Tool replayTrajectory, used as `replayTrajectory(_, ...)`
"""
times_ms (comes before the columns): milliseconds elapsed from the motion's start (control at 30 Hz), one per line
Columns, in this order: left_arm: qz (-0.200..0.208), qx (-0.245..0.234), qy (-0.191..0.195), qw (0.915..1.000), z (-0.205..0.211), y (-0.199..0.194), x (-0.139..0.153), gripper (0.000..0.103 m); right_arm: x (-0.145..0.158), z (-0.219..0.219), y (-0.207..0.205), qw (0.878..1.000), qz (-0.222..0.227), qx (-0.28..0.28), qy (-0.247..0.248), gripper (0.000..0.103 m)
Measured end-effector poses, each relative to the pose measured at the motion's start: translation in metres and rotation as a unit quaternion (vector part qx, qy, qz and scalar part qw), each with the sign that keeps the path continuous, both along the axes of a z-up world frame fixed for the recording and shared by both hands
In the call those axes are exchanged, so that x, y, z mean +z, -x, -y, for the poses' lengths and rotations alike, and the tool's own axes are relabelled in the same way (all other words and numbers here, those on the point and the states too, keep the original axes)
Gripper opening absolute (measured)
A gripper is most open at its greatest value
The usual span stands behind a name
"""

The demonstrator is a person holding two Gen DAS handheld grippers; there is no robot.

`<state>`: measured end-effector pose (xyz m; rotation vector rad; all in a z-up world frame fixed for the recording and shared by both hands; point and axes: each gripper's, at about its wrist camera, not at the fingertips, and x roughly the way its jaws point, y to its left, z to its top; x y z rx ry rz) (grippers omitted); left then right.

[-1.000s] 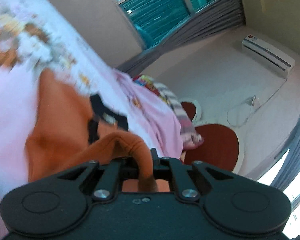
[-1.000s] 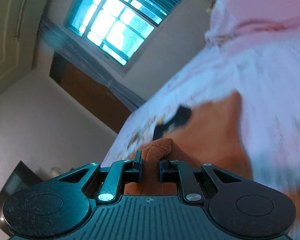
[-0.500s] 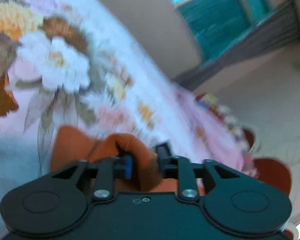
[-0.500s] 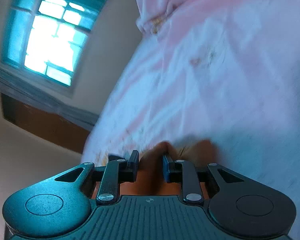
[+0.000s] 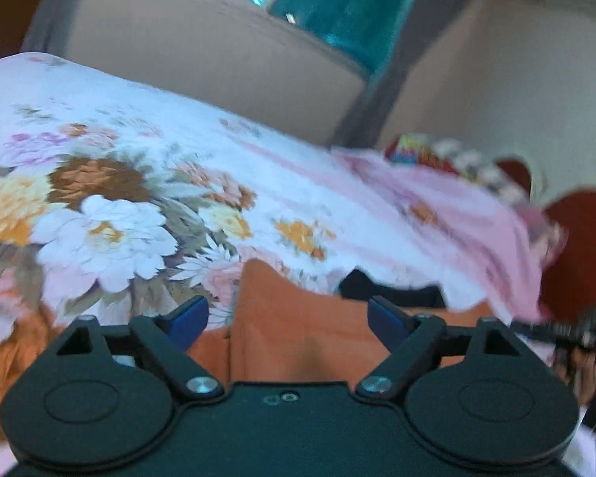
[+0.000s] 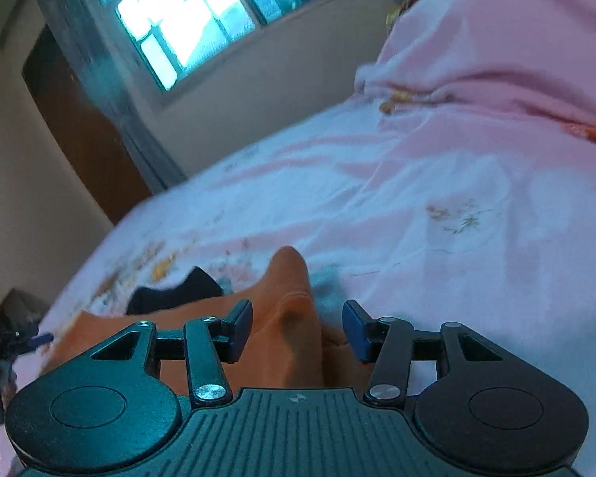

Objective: Fold small clothes

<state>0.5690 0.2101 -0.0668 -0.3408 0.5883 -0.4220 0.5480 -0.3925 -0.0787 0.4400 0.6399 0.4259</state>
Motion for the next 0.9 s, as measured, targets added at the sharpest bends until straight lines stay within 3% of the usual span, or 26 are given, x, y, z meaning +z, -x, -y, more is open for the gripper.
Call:
replayTrajectory(67, -0.025, -0.016, -0.009, 0.9995, 0.005, -0.021, -0.008, 0.076, -0.004, -0.006, -0.014, 1.0, -0.019, 0.016, 0.008, 0.05)
replayTrajectory(233, -0.08, -0.026, -0.034, 0.9959, 0.013, -0.06, -0.032, 0.072, -0.017, -0.019, -0.04, 0.998, -0.044, 0.051, 0.004, 0.05)
replayTrajectory(267, -0.09, -0.032, -0.034, 0.9948, 0.014, -0.065, -0.038, 0.064, -0.02, -0.024, -0.041, 0.998, -0.04, 0.051, 0.022, 0.043)
replayTrajectory(300, -0.089, -0.033, -0.038, 0.9948, 0.016, -0.068, -0.042, 0.056, -0.021, -0.029, -0.039, 0.997, -0.036, 0.054, 0.043, 0.017)
replayTrajectory(333, -0.081, -0.041, -0.028, 0.9955, 0.016, -0.067, -0.044, 0.025, -0.021, -0.032, -0.038, 0.997, -0.032, 0.053, 0.052, 0.015)
replayTrajectory(367, -0.076, -0.037, -0.017, 0.9963, 0.014, -0.066, -0.045, 0.011, -0.019, -0.033, -0.033, 0.997, -0.016, 0.05, 0.056, 0.01)
replayTrajectory(533, 0.045, -0.041, 0.027, 0.9978, 0.009, -0.034, -0.027, 0.007, 0.005, -0.026, -0.003, 0.995, 0.086, 0.042, 0.028, 0.009)
replayTrajectory(667, 0.095, -0.022, 0.042, 0.9944, 0.008, -0.027, -0.02, 0.007, 0.019, -0.027, 0.004, 0.991, 0.127, 0.033, 0.023, 0.009)
replayTrajectory(733, 0.073, 0.004, 0.018, 0.9971, 0.012, -0.036, -0.025, 0.008, 0.012, -0.03, -0.006, 0.993, 0.11, 0.013, 0.033, 0.009)
replayTrajectory(800, -0.01, 0.031, -0.039, 0.9987, 0.021, -0.057, -0.043, 0.015, -0.007, -0.039, -0.021, 0.995, 0.056, -0.014, 0.08, 0.011)
replayTrajectory(833, -0.048, 0.05, -0.068, 0.9952, 0.024, -0.065, -0.052, 0.027, -0.02, -0.044, -0.03, 0.995, 0.016, -0.02, 0.1, 0.014)
replayTrajectory(867, -0.053, 0.056, -0.06, 0.9953, 0.022, -0.065, -0.056, 0.029, -0.029, -0.044, -0.033, 0.994, -0.013, -0.029, 0.101, 0.025)
replayTrajectory(900, -0.043, 0.062, -0.053, 0.9957, 0.02, -0.062, -0.053, 0.035, -0.029, -0.037, -0.029, 0.996, -0.009, -0.045, 0.078, 0.037)
